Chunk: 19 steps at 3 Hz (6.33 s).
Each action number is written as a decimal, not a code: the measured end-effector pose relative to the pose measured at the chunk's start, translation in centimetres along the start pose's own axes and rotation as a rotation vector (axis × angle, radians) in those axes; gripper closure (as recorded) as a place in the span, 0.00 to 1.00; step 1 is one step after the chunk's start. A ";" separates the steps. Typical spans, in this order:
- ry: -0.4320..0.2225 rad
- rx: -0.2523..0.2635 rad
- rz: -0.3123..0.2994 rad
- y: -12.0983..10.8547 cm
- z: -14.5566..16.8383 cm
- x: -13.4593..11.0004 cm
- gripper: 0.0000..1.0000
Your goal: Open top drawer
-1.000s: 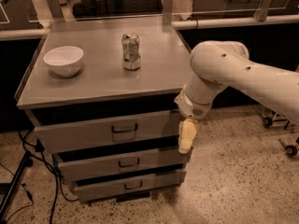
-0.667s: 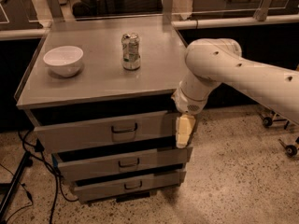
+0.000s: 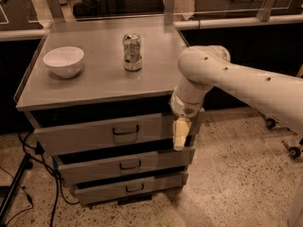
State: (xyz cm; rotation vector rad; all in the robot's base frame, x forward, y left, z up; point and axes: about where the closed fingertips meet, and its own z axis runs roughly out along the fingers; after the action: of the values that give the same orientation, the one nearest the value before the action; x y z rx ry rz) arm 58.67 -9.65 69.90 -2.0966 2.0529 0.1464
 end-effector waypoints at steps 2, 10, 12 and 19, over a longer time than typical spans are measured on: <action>-0.003 -0.060 -0.012 1.1 3.2 -0.4 0.00; -0.030 -0.077 0.102 8.7 -4.8 0.3 0.00; 0.004 -0.136 0.033 6.7 1.2 -1.9 0.00; -0.045 -0.265 0.107 15.0 3.6 0.3 0.00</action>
Offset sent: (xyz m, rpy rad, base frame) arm -0.0171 0.0157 -0.0461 -0.0013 0.0853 0.0413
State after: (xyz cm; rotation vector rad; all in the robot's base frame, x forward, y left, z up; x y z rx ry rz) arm 43.96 -9.41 65.16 -2.1026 2.2239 0.5031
